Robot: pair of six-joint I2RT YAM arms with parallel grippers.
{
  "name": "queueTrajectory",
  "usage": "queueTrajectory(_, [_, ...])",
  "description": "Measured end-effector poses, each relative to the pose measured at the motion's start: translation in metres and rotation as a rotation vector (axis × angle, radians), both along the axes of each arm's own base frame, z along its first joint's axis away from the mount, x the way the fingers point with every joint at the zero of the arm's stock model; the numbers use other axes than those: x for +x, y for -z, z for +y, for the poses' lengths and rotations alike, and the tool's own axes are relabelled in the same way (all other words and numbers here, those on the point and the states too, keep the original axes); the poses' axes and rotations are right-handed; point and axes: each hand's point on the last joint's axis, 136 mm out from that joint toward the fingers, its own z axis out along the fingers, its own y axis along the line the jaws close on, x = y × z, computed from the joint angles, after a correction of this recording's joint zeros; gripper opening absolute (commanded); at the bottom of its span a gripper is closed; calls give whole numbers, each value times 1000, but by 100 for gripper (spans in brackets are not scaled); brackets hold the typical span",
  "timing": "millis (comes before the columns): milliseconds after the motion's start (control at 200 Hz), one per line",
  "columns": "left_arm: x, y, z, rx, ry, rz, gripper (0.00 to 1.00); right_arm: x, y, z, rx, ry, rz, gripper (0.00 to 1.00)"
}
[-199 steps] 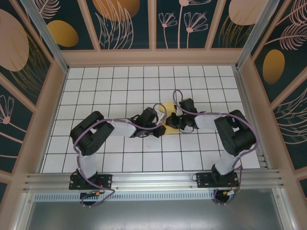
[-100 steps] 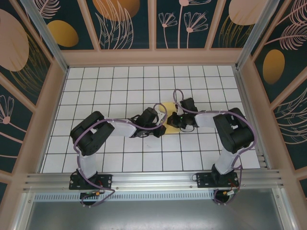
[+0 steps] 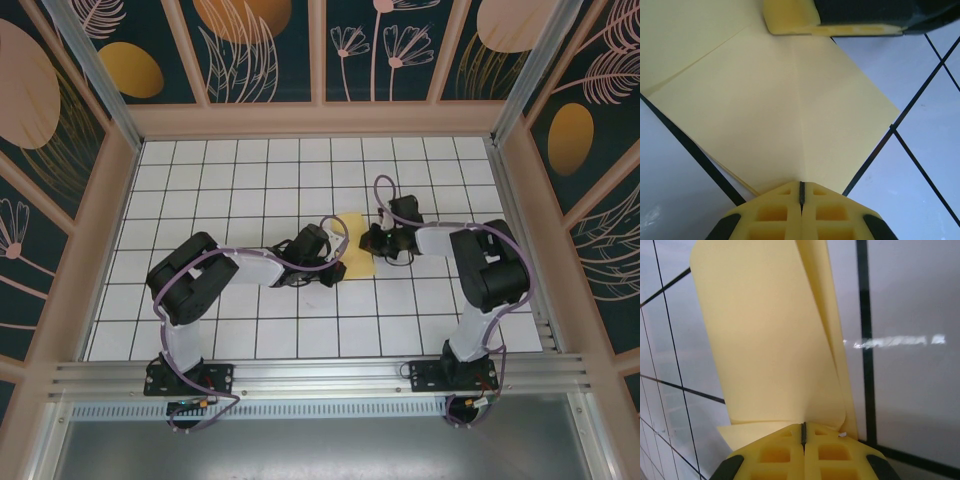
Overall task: Fold a paper plane with a square sheet of paper (fold left side to right side)
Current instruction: Fold the triangle a second time at the center of the table.
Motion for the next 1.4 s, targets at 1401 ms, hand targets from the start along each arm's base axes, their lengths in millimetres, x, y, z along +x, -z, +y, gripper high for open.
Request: queueTrajectory(1401, [-5,-16,3,-2,7,0,10,-8,0,21,-37,-33,-30,4])
